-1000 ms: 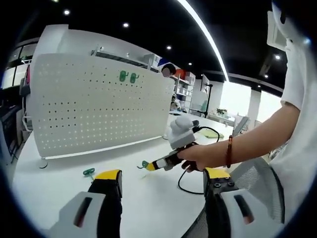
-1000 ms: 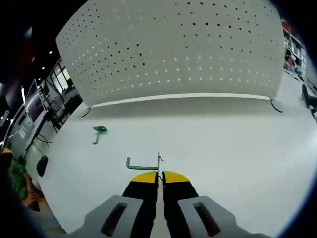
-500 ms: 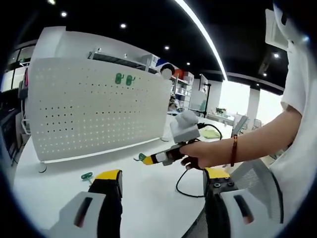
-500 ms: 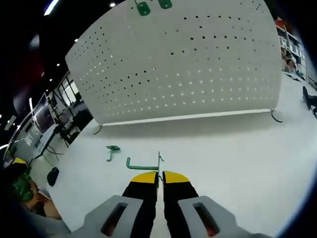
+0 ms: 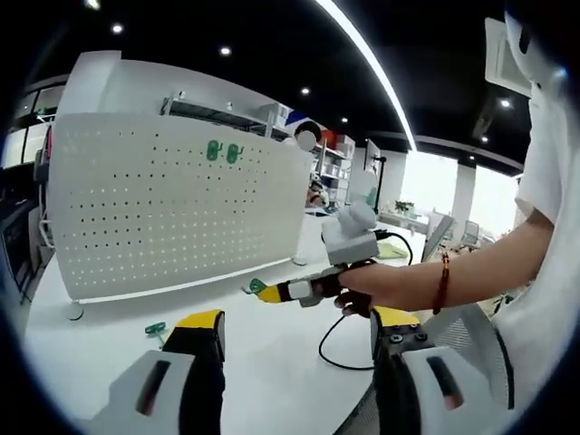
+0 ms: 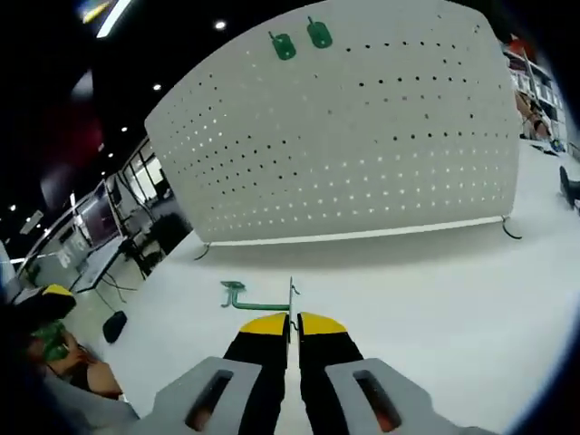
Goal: Insert the hook assembly into the mounting plate slot until the hook locks in place.
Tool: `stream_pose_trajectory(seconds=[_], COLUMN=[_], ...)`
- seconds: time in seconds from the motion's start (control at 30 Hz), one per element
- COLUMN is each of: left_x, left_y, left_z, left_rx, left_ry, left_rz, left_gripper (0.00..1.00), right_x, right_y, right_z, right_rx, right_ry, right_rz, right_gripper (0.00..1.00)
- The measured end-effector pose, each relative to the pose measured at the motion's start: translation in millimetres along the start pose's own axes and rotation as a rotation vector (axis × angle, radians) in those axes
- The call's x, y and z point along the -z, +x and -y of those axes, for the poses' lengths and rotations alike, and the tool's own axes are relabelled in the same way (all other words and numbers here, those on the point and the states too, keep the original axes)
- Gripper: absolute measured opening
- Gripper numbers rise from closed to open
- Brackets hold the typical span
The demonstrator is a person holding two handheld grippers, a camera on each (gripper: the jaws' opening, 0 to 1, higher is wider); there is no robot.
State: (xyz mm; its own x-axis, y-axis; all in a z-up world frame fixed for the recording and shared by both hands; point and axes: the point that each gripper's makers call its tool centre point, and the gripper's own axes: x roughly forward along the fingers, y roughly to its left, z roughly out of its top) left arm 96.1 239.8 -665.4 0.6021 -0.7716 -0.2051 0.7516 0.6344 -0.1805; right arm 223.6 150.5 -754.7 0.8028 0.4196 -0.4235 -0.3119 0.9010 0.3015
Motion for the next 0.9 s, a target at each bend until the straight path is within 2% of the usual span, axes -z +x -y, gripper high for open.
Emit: stream_pose_trajectory(seconds=[0.2,0.43,0.53,0.6,0.7,0.8,0.9], left_x=[-2.1,-5.6,-10.8,-14.9,-20.0,-29.3,-32.5], left_y=[1,2,2,2,1,0,1], left_z=[0.9,0.9,1.4,2.3,3.8,5.4,4.8], left_rx=[-0.013,-0.020,-0.023,-0.024,-0.030,-0.032,-0.033], left_ry=[-0.015,-0.049,-0.070,-0.081,-0.095,-0.124,-0.154], left_rz=[0.010,0.024,0.048,0.065,0.076,0.118,0.133], left_gripper=[0.66,0.64,0.63,0.63,0.62,0.61,0.59], right_x=[-11.9,-25.3,-29.0,-34.6,-39.5,-42.8,-46.2], right_y=[-9,-23,-29,-34,-41,-48,-53], right_z=[-13,-31,-39,-46,-49,-58,-65], right_rx=[-0.048,-0.105,-0.126,-0.152,-0.140,-0.170,-0.199], right_ry=[-0.063,-0.063,-0.083,-0.104,-0.154,-0.156,-0.161], right_rz=[0.053,0.127,0.148,0.186,0.220,0.233,0.248], right_gripper=[0.02,0.02,0.02,0.02,0.02,0.02,0.02])
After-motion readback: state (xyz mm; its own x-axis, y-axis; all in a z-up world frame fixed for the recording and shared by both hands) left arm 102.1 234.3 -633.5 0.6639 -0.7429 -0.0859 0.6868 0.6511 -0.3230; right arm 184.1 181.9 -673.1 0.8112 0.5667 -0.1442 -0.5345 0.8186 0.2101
